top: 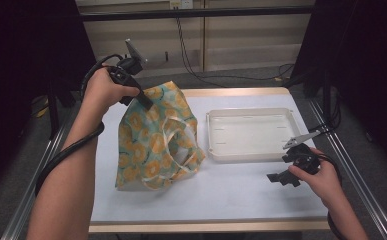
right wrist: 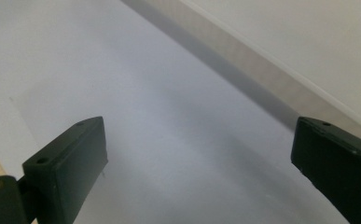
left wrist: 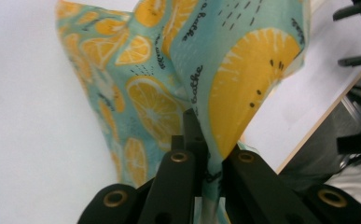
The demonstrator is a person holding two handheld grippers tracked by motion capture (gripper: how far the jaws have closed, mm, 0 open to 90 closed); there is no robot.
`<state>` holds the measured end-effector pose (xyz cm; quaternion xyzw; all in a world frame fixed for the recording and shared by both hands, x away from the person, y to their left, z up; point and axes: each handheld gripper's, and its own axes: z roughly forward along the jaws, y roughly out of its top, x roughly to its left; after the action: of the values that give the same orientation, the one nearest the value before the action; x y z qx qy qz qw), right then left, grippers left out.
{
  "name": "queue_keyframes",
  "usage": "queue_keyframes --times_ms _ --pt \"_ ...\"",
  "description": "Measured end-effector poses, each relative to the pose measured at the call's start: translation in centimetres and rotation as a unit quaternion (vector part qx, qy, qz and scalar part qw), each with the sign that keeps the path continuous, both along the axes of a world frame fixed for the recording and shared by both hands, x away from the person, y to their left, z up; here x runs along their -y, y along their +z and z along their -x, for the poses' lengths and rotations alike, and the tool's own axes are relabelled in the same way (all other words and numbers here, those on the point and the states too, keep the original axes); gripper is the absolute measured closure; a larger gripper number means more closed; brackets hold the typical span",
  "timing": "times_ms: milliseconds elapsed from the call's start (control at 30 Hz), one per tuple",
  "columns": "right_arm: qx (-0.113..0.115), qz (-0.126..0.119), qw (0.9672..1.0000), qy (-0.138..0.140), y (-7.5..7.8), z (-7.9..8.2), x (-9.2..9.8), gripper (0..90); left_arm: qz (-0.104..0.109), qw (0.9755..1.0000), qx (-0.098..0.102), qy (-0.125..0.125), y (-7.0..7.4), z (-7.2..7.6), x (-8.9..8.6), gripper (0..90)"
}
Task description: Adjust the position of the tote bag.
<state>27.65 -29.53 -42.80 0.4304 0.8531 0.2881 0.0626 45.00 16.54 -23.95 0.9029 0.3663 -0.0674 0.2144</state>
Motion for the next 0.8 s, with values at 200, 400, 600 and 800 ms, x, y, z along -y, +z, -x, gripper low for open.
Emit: queue_keyframes --times_ms 200,400,600,800 --pt "0.003 -0.001 1.0 0.0 0.0 0.0 0.0 3.3 -0.001 0.9993 0.011 -0.034 -0.4 0.2 0.0 90.0" --pt "0.004 0.002 1.0 0.002 0.1 0.0 0.0 3.3 -0.024 0.9996 0.016 0.004 0.2 0.4 0.7 69.5" --pt "0.002 0.0 1.0 0.004 0.0 0.0 -0.2 3.3 -0.015 0.9993 0.006 0.034 -0.1 0.6 0.8 53.0" --pt "-0.004 0.001 1.0 0.001 0.1 0.1 -0.3 3.8 -0.01 0.9963 0.005 0.085 -0.5 0.6 1.1 51.0"
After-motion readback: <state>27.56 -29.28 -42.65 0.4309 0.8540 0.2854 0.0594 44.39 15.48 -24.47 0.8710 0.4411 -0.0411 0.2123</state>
